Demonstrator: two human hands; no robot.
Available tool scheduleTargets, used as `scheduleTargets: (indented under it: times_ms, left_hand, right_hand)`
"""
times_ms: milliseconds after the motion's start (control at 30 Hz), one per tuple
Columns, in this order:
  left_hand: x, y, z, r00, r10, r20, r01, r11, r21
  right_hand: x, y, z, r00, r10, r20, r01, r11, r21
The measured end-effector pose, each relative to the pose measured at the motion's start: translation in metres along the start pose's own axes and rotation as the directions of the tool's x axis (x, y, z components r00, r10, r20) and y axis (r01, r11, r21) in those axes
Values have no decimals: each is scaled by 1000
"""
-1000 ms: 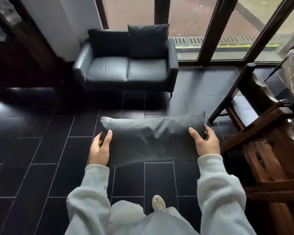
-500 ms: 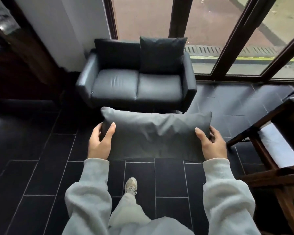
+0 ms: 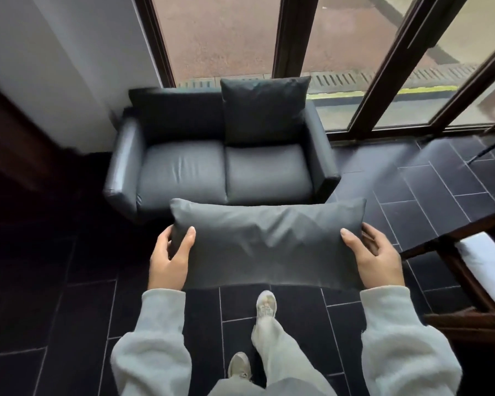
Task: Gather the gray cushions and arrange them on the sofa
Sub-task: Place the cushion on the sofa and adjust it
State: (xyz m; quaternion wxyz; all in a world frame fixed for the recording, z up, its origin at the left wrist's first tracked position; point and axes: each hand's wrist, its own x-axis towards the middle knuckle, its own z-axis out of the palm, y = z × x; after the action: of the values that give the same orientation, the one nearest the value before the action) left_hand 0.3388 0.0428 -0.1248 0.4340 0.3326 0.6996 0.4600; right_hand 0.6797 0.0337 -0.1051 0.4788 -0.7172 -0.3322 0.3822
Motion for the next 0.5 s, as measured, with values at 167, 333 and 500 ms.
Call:
scheduleTargets:
  times_ms: [167, 333, 500]
  left_hand:
    - [86, 17, 25, 999, 34, -4, -34, 999, -7]
    - [184, 68, 58, 997, 77, -29, -75, 994, 84]
    - [272, 127, 98, 988, 139, -66, -133, 986, 97]
  right_hand:
    - [82, -11, 56, 1000, 29, 1, -29, 1000, 7]
    - [184, -52, 110, 998, 52, 24, -53, 996, 66]
    - [274, -107, 148, 998, 61, 33, -64, 990, 125]
